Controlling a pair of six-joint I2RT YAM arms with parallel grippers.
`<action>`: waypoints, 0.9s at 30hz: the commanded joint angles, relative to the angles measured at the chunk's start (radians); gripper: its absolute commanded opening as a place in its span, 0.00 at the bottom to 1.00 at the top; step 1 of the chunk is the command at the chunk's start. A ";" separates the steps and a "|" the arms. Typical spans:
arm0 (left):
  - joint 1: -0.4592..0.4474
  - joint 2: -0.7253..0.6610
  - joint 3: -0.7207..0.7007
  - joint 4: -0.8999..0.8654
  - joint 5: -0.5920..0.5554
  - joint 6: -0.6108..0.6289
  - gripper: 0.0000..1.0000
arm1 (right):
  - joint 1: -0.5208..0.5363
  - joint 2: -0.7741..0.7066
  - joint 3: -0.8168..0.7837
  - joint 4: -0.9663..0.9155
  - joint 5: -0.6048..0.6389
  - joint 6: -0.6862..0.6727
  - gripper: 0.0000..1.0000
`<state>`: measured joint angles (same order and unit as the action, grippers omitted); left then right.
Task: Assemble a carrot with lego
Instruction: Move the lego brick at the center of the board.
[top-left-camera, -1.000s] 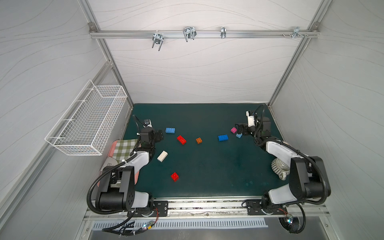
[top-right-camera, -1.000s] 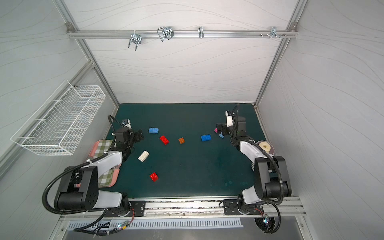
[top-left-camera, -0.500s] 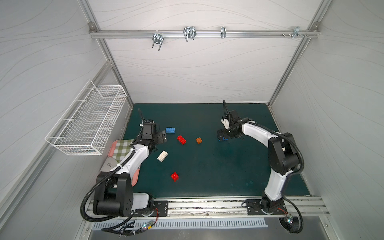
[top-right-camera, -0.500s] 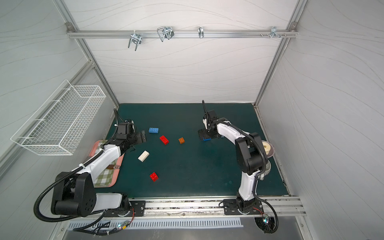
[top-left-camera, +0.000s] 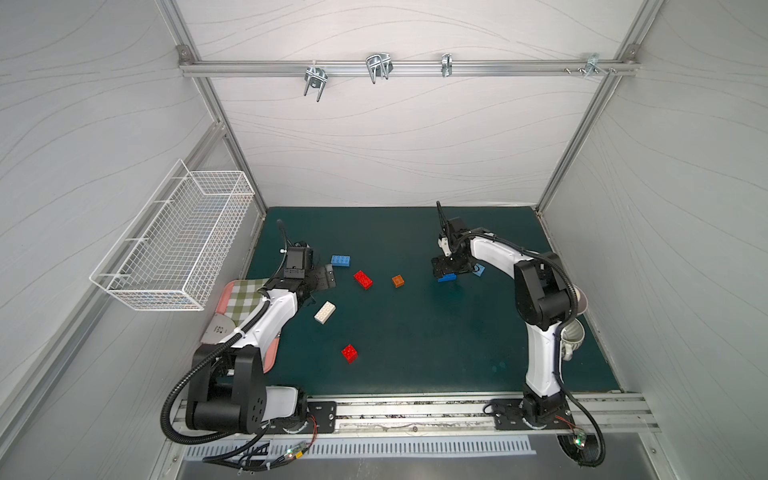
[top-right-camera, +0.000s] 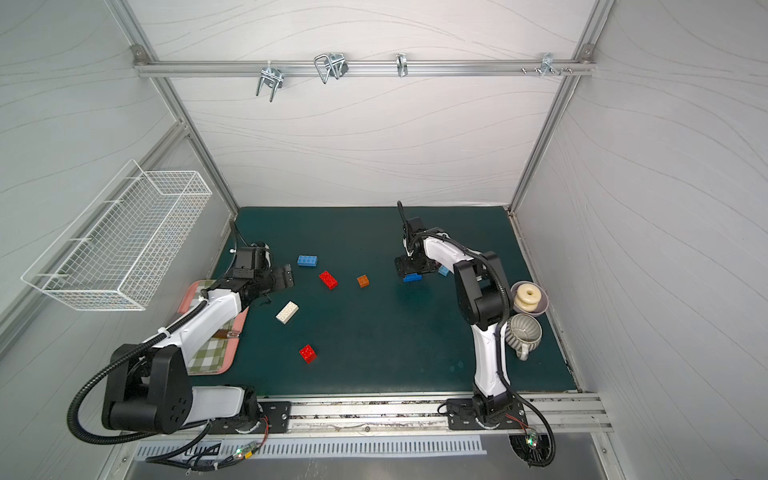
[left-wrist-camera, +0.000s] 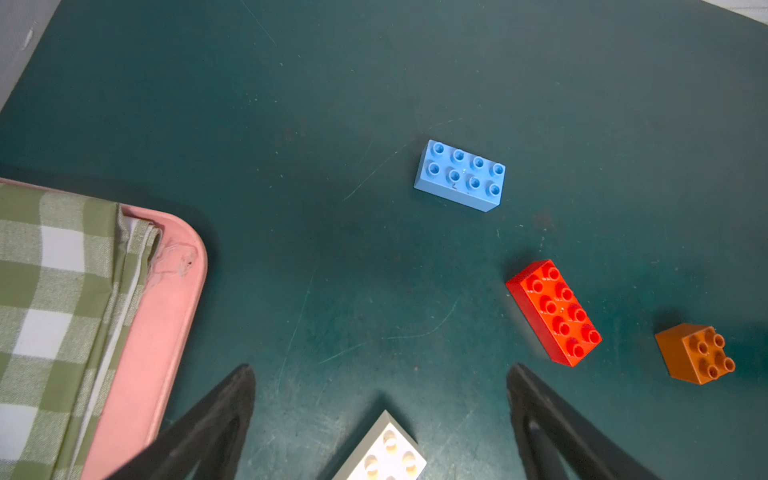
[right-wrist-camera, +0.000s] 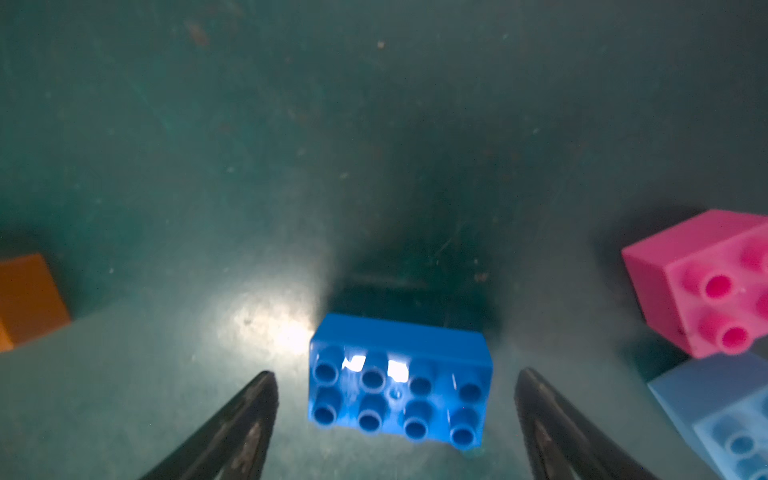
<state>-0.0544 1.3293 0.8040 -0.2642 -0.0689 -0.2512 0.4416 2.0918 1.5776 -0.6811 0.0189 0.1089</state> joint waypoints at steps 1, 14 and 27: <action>-0.003 -0.010 0.026 0.000 0.000 -0.011 0.95 | 0.010 0.029 0.036 -0.045 0.018 0.005 0.87; -0.003 0.003 0.032 -0.012 -0.003 -0.017 0.95 | 0.022 0.071 0.055 -0.080 0.020 0.015 0.60; -0.002 0.007 0.037 -0.023 0.006 -0.048 0.95 | 0.168 -0.147 -0.231 -0.105 0.055 0.306 0.53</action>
<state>-0.0544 1.3304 0.8040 -0.2897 -0.0692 -0.2813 0.5747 1.9915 1.3964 -0.7200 0.0681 0.3019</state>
